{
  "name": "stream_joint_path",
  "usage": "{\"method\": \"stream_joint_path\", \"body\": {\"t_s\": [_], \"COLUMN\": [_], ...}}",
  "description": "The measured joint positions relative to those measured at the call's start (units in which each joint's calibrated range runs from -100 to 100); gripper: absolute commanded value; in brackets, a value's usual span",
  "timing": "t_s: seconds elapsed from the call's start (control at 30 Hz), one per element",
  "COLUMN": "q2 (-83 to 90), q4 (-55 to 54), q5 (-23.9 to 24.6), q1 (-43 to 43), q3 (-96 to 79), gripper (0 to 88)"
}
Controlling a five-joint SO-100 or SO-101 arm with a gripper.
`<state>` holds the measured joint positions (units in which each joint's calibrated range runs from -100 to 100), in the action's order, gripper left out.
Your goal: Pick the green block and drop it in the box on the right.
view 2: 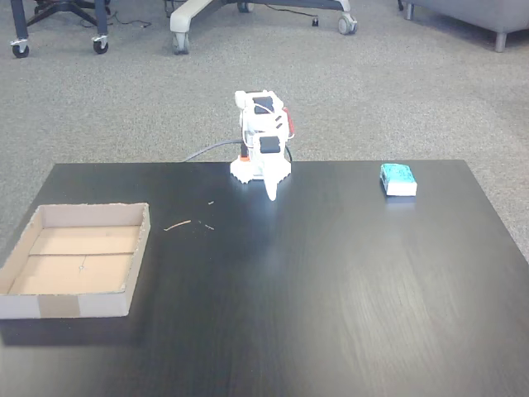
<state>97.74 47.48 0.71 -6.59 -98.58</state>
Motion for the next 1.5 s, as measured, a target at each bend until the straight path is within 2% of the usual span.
{"method": "stream_joint_path", "body": {"t_s": [0.97, 1.1, 1.17, 1.2, 1.3, 1.4, 1.5], "q2": [0.0, 0.0, 0.0, 0.0, 0.0, -0.33, -14.2], "q4": [0.0, 0.0, 0.0, 0.0, -0.4, 5.88, 12.08], "q5": [0.0, -1.61, -2.15, -2.74, -8.5, -14.16, -14.95], "q1": [0.0, -1.35, -2.1, -2.69, -5.91, -17.81, -32.04], "q3": [0.0, 0.0, 0.0, 0.0, 0.71, 11.66, 34.89], "gripper": [0.1, 0.1, 4.2, 9.7, 21.4, 31.0, 35.7]}}
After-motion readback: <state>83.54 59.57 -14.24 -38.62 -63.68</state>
